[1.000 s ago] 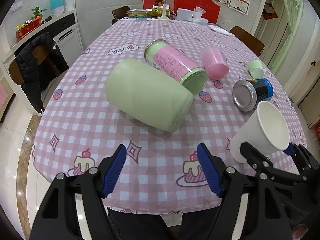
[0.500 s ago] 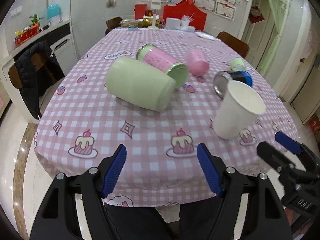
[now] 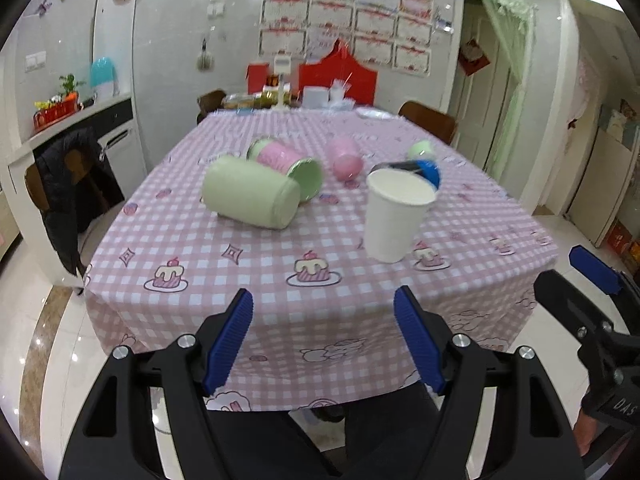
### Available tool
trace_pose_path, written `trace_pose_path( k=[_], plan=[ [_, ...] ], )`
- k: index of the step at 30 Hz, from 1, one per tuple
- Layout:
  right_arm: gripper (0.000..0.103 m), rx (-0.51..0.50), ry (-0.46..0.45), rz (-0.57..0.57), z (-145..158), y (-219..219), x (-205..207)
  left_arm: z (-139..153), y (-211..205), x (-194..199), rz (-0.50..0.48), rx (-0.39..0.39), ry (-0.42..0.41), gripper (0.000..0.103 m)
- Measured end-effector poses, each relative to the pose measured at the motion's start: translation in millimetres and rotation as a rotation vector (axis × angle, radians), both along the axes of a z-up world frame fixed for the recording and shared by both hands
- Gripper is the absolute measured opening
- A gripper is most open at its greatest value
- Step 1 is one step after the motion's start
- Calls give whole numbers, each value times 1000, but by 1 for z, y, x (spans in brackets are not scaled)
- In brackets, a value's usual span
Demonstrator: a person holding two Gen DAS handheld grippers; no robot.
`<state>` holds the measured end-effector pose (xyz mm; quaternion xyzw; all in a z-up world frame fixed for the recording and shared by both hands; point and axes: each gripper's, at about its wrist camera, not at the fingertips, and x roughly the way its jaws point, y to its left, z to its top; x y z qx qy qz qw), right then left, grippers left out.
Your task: Flip cup upside down
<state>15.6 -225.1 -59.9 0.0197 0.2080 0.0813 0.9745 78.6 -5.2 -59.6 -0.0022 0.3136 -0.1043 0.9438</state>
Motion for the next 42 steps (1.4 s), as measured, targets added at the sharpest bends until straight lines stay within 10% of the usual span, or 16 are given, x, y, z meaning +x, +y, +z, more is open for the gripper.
trace_pose_path(
  k=[20, 42],
  plan=[
    [94, 48, -209, -11, 38, -10, -51, 47, -10, -67, 0, -8, -247, 72],
    [94, 64, -184, -1, 28, -14, -61, 45, -14, -77, -8, 2, -230, 74]
  ],
)
